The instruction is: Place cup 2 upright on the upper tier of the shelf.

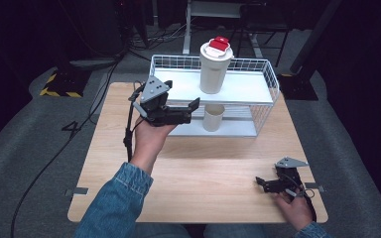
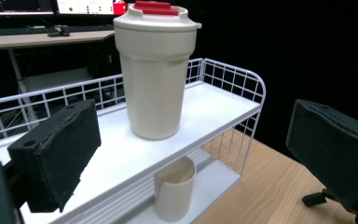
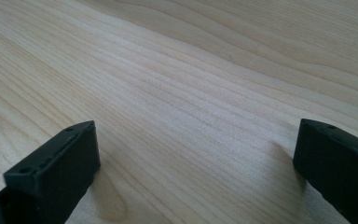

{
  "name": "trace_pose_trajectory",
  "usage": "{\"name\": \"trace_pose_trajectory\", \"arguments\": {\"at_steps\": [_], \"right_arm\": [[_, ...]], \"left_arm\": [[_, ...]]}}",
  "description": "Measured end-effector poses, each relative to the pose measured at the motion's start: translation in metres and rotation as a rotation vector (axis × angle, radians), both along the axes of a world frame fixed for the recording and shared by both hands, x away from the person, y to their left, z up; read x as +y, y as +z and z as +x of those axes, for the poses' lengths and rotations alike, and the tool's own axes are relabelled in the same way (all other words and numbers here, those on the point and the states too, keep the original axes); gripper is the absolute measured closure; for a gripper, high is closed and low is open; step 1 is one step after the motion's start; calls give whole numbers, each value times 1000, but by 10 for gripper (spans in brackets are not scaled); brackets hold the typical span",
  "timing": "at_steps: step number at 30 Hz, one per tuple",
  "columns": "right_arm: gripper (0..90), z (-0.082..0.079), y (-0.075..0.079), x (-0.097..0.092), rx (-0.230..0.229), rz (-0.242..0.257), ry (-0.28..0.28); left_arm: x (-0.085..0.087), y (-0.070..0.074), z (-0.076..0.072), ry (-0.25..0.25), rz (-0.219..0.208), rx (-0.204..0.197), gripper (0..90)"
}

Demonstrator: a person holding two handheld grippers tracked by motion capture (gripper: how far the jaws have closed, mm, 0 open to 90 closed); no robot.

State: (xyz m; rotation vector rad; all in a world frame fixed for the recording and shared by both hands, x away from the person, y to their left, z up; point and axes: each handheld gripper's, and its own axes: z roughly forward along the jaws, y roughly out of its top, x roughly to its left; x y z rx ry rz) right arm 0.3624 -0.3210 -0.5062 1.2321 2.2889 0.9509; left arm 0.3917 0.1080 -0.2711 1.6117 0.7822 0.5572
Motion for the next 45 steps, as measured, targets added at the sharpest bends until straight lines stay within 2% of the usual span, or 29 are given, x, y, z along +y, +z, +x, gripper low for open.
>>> {"name": "trace_pose_trajectory", "arguments": {"at_steps": [5, 6, 8, 11, 12, 15, 21, 25, 26, 28, 31, 35, 40, 45], "right_arm": [[4, 0, 0, 0, 1, 0, 1], [4, 0, 0, 0, 0, 0, 0], [4, 0, 0, 0, 0, 0, 0], [4, 0, 0, 0, 0, 0, 0], [4, 0, 0, 0, 0, 0, 0], [5, 0, 0, 0, 0, 0, 0], [4, 0, 0, 0, 0, 0, 0], [5, 0, 0, 0, 1, -1, 1], [4, 0, 0, 0, 1, -2, 1], [4, 0, 0, 0, 1, -2, 1], [4, 0, 0, 0, 1, -2, 1], [4, 0, 0, 0, -2, -3, 3], [4, 0, 0, 0, -2, -2, 3], [4, 0, 0, 0, -1, -2, 2]], "left_arm": [[14, -9, -14, 8, 26, -5, 34], [21, -15, -18, 5, 29, 0, 34], [24, -18, -20, 6, 35, 4, 34], [35, -27, -26, 12, 36, 9, 34], [43, -32, -30, 19, 29, 19, 35], [51, -38, -34, 26, 16, 21, 35], [72, -54, -46, 53, 23, 29, 38], [82, -67, -54, 52, 42, 62, 37], [85, -74, -57, 56, 62, 84, 37], [87, -77, -59, 57, 69, 88, 39], [93, -89, -64, 62, 78, 117, 43], [100, -105, -72, 88, 123, 131, 59], [109, -126, -79, 123, 137, 162, 60], [113, -151, -79, 149, 182, 218, 63]]}}
